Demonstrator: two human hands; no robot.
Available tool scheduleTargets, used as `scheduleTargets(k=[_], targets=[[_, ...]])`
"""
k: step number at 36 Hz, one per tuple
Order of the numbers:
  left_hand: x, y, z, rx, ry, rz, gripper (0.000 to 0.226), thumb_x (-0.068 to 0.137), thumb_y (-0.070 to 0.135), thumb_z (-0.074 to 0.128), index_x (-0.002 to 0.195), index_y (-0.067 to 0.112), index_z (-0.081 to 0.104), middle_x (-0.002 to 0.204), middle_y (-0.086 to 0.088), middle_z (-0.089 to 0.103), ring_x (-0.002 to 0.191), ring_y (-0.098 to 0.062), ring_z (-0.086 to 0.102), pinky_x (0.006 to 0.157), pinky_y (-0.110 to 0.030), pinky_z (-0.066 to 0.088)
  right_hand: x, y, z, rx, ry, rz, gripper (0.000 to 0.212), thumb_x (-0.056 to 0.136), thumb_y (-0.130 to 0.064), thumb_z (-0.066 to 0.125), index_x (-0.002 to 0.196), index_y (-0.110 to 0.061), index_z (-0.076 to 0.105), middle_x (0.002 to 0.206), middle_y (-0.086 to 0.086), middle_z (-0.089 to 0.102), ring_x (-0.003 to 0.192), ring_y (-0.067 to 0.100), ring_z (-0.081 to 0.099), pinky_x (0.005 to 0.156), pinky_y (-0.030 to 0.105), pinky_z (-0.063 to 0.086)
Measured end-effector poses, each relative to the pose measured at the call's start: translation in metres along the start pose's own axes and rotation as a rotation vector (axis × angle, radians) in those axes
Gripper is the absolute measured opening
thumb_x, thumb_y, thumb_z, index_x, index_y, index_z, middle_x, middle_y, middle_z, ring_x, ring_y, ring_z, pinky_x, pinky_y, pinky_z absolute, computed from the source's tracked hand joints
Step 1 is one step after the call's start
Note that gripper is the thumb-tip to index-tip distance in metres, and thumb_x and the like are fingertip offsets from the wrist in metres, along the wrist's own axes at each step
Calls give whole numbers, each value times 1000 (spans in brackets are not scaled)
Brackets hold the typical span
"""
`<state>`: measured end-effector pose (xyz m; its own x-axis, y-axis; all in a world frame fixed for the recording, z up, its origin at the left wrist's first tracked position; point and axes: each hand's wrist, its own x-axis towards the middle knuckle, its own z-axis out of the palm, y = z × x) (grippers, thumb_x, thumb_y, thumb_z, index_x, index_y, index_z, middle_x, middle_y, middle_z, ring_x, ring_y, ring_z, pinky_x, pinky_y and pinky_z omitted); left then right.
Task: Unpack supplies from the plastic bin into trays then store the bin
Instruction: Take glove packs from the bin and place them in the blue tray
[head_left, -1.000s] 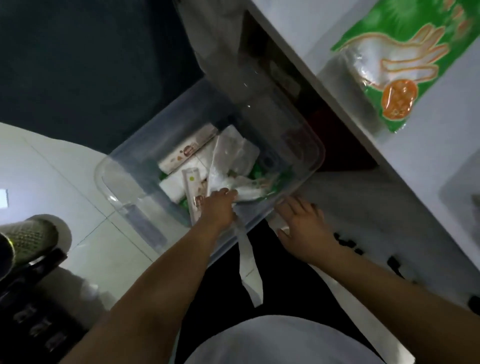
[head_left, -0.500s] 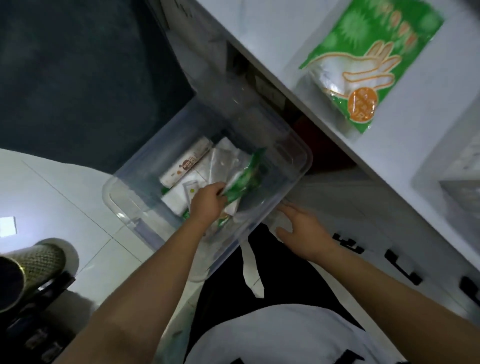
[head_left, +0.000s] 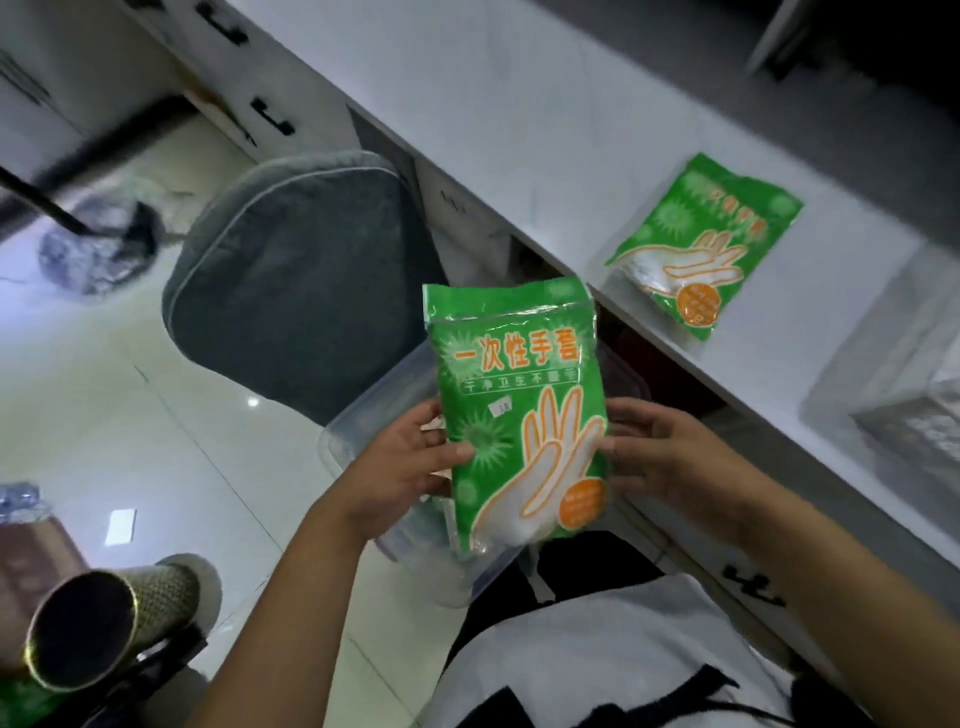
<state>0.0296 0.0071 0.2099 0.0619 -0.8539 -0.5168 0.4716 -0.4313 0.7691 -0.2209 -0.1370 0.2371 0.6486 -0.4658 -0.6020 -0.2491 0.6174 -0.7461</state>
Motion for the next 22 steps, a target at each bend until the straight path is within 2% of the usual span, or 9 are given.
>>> scheduleTargets(k=[3,8,12,15,19,22], targets=[[5,8,14,19,-77,30,45,80,9,72,120,29,66,109,-8,74,93,-24,72,68,-39,54,-19,-10,-4,33,-8,-93,42,69,-9,78,111,-15,72,110,13,74,95,24,73,70,34,60],[17,18,42,56,-199,36,44,81,10,71,120,29,67,114,-9,72,95,-24,71,68,-39,58,-53,-18,-13,-5,84,-204,41,77,-1,71,117,-10,68,111,15,73,95,28,72,71,38,61],[29,29,68,54,-273,46,47,79,14,74,124,24,66,122,-12,69,102,-27,69,72,-40,61,-77,-29,-20,-14,157,-322,42,82,10,63,122,-2,62,103,16,75,88,23,74,65,28,58],[40,36,90,85,-276,50,46,79,12,73,124,24,67,127,-14,66,105,-28,68,75,-43,59,-93,-38,-25,26,191,-393,40,84,16,57,120,-2,61,98,18,76,83,22,74,64,27,58],[54,50,125,132,-303,66,45,82,6,70,126,19,66,124,-14,67,103,-27,69,70,-38,61,-108,-46,-39,88,316,-458,38,85,17,56,110,-10,67,81,13,76,67,19,73,53,24,56],[66,69,156,175,-265,106,50,79,5,72,126,21,65,117,-15,67,95,-27,69,63,-33,58,-118,-58,-59,108,406,-497,37,82,14,61,108,-11,69,84,15,76,67,23,73,50,27,56]])
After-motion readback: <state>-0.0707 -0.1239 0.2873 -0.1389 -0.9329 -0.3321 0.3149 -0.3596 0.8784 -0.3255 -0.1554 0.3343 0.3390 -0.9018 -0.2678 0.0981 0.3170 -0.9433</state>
